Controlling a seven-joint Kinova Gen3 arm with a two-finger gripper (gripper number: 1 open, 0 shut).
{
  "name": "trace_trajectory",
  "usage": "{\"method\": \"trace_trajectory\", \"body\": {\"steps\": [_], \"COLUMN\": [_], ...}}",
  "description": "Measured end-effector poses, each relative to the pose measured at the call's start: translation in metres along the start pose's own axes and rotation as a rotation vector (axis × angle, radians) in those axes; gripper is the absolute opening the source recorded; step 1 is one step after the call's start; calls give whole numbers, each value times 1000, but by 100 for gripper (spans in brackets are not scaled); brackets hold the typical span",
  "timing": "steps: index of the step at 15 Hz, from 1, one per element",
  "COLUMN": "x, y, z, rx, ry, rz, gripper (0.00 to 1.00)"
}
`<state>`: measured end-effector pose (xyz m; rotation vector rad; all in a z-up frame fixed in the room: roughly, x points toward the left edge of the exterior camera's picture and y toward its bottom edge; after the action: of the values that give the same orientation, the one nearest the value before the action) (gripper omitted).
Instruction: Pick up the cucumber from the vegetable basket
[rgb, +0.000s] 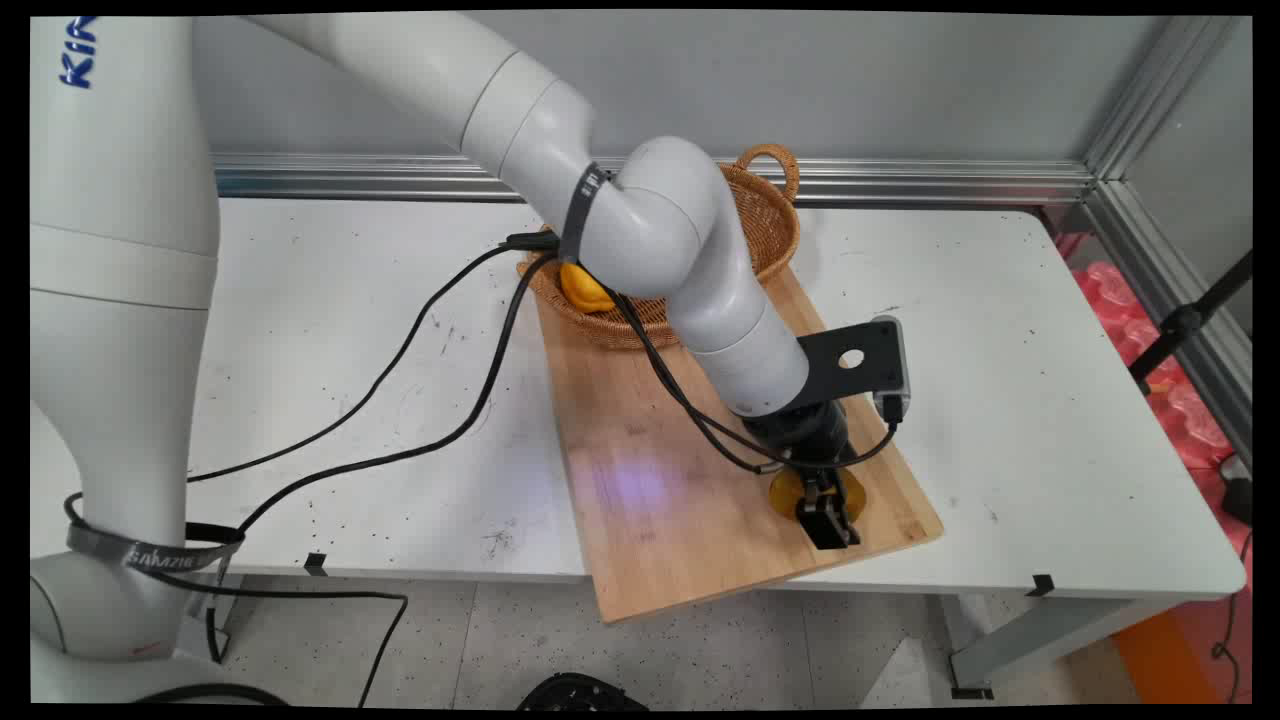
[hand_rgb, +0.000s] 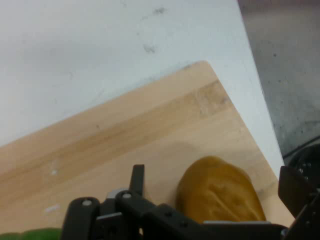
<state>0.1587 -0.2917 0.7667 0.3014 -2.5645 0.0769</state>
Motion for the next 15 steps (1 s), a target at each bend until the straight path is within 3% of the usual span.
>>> {"method": "trace_trajectory", "body": {"steps": [10,15], "x": [3,-9], "y": [2,4], "z": [-56,-107], "rx": [16,31], "ry": [41,39], "rz": [-3,-33], "gripper": [100,100]}}
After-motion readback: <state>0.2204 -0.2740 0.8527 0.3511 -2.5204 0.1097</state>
